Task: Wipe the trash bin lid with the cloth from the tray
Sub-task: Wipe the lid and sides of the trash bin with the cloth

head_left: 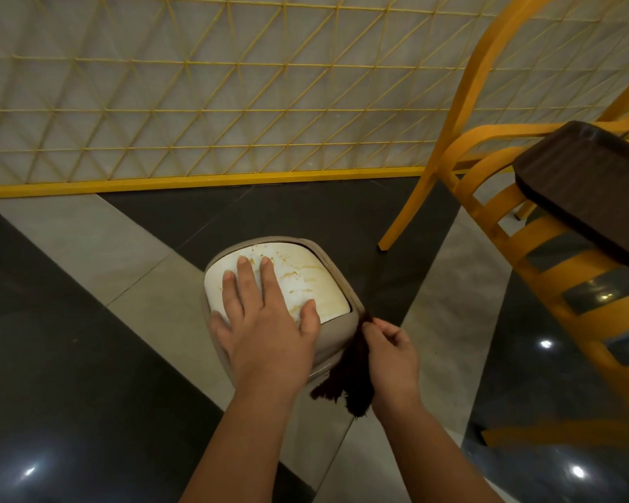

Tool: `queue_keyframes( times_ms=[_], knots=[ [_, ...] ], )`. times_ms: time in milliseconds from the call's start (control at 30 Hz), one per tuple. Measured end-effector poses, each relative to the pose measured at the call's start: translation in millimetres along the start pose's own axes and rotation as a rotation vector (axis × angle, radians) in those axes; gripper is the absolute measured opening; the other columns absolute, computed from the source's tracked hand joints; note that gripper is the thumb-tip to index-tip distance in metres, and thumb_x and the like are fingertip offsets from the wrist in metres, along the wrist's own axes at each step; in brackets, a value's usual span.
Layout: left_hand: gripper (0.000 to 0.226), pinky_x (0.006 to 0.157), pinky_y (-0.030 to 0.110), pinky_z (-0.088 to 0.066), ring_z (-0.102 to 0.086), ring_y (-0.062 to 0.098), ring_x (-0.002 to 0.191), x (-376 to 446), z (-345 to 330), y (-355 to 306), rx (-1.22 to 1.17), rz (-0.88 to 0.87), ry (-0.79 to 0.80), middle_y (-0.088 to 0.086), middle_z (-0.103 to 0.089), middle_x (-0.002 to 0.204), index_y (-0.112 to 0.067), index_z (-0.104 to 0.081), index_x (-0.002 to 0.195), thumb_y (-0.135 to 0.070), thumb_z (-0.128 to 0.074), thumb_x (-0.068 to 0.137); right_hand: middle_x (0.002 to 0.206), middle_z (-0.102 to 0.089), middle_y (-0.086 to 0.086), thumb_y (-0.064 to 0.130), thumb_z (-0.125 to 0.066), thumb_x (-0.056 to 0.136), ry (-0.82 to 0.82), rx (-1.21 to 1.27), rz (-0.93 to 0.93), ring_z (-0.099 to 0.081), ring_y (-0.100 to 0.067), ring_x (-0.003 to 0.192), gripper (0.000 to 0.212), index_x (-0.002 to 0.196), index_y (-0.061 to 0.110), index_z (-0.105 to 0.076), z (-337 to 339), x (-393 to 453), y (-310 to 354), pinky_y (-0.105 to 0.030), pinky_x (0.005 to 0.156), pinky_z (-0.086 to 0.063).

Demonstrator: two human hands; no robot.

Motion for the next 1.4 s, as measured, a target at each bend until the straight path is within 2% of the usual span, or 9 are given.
queue_keyframes(
  times_ms=[167, 367, 533, 667, 867, 1033, 1133, 1267, 1400],
  knots=[
    [0.078, 0.113, 0.047, 0.0, 0.01, 0.025, 0.142, -0.4, 7.3, -4.8, 0.071, -0.063, 0.005, 0.003, 0.017, 0.153, -0.036, 0.005, 0.147, -0.059, -0.038, 0.086, 0.097, -0.063, -0.004, 0.019, -0.06, 0.091, -0.023, 0.073, -0.063, -0.06, -0.018, 0.09, 0.01, 0.101, 0.02, -0.06, 13.0, -17.8, -16.0, -0.037, 0.084, -0.053],
    [0.085, 0.11, 0.047, -0.017, -0.012, 0.027, 0.139, -3.5, 14.5, -14.2, 0.078, 0.035, 0.037, 0.006, -0.004, 0.154, -0.028, 0.007, 0.147, -0.054, -0.045, 0.085, 0.099, -0.063, -0.004, 0.019, -0.056, 0.094, -0.044, 0.105, -0.07, -0.062, -0.021, 0.093, 0.005, 0.097, 0.024, -0.056, 12.2, -45.1, -42.6, -0.037, 0.083, -0.053],
    [0.085, 0.111, 0.056, -0.016, -0.002, 0.027, 0.144, -9.0, 5.2, -7.2, 0.012, 0.019, 0.032, 0.001, 0.006, 0.158, -0.029, 0.013, 0.147, -0.061, -0.038, 0.086, 0.1, -0.064, -0.004, 0.019, -0.057, 0.093, -0.012, 0.121, -0.071, -0.062, -0.022, 0.094, 0.007, 0.098, 0.024, -0.058, 15.1, -50.9, -44.6, -0.04, 0.085, -0.054],
    [0.088, 0.111, 0.054, -0.02, -0.001, 0.026, 0.144, -9.5, 1.2, -2.8, -0.011, -0.033, 0.018, -0.001, 0.006, 0.158, -0.032, 0.01, 0.147, -0.065, -0.041, 0.084, 0.1, -0.066, -0.003, 0.019, -0.06, 0.092, 0.016, 0.08, -0.073, -0.064, -0.021, 0.094, 0.008, 0.098, 0.023, -0.061, 21.7, -56.6, -50.2, -0.041, 0.084, -0.055],
    [0.09, 0.109, 0.055, -0.024, -0.002, 0.026, 0.144, -7.5, 0.5, -0.9, -0.035, -0.065, 0.015, -0.002, 0.003, 0.158, -0.032, 0.007, 0.148, -0.063, -0.047, 0.082, 0.093, -0.067, 0.002, 0.021, -0.061, 0.09, 0.0, -0.063, 0.11, -0.064, -0.016, 0.092, 0.007, 0.092, 0.025, -0.067, 31.6, -26.3, -19.7, -0.035, 0.084, -0.055],
    [0.09, 0.108, 0.056, -0.025, -0.002, 0.026, 0.144, -6.1, -0.5, -3.7, -0.014, -0.039, 0.02, -0.002, 0.004, 0.158, -0.031, 0.008, 0.148, -0.062, -0.047, 0.082, 0.095, -0.066, 0.005, 0.021, -0.06, 0.092, -0.03, -0.072, 0.147, -0.063, -0.012, 0.092, 0.008, 0.094, 0.027, -0.065, 31.5, -22.6, -23.1, -0.032, 0.084, -0.055],
    [0.091, 0.108, 0.056, -0.025, -0.001, 0.026, 0.144, -5.7, 0.1, -5.0, -0.008, -0.033, 0.024, -0.003, 0.005, 0.158, -0.031, 0.009, 0.147, -0.062, -0.047, 0.082, 0.099, -0.065, 0.007, 0.02, -0.063, 0.089, 0.014, -0.084, 0.228, -0.063, -0.01, 0.094, 0.012, 0.092, 0.031, -0.066, 35.0, -45.7, -45.1, -0.037, 0.088, -0.056],
    [0.091, 0.108, 0.054, -0.025, -0.002, 0.026, 0.144, -7.8, 0.4, -4.4, -0.012, -0.048, 0.02, -0.003, 0.004, 0.158, -0.031, 0.007, 0.148, -0.061, -0.048, 0.082, 0.099, -0.066, 0.007, 0.027, -0.063, 0.088, 0.018, -0.289, 0.404, -0.062, -0.009, 0.093, 0.011, 0.092, 0.035, -0.069, 26.8, -6.4, -24.0, -0.039, 0.09, -0.054],
    [0.091, 0.107, 0.054, -0.026, -0.003, 0.026, 0.143, -7.2, -0.1, -4.6, -0.002, -0.042, 0.009, -0.003, 0.003, 0.158, -0.031, 0.007, 0.147, -0.063, -0.048, 0.081, 0.105, -0.061, 0.005, 0.027, -0.062, 0.09, 0.013, -0.445, 0.504, -0.056, -0.005, 0.091, 0.015, 0.102, 0.027, -0.07, 21.2, 11.0, -1.3, -0.027, 0.089, -0.048]
  ],
)
Point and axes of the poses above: each hand's wrist, its own x-axis towards the middle knuckle, its own z-axis out of the back of the hand, y = z × x, the point moved 2 cm from there along x, towards the middle knuckle
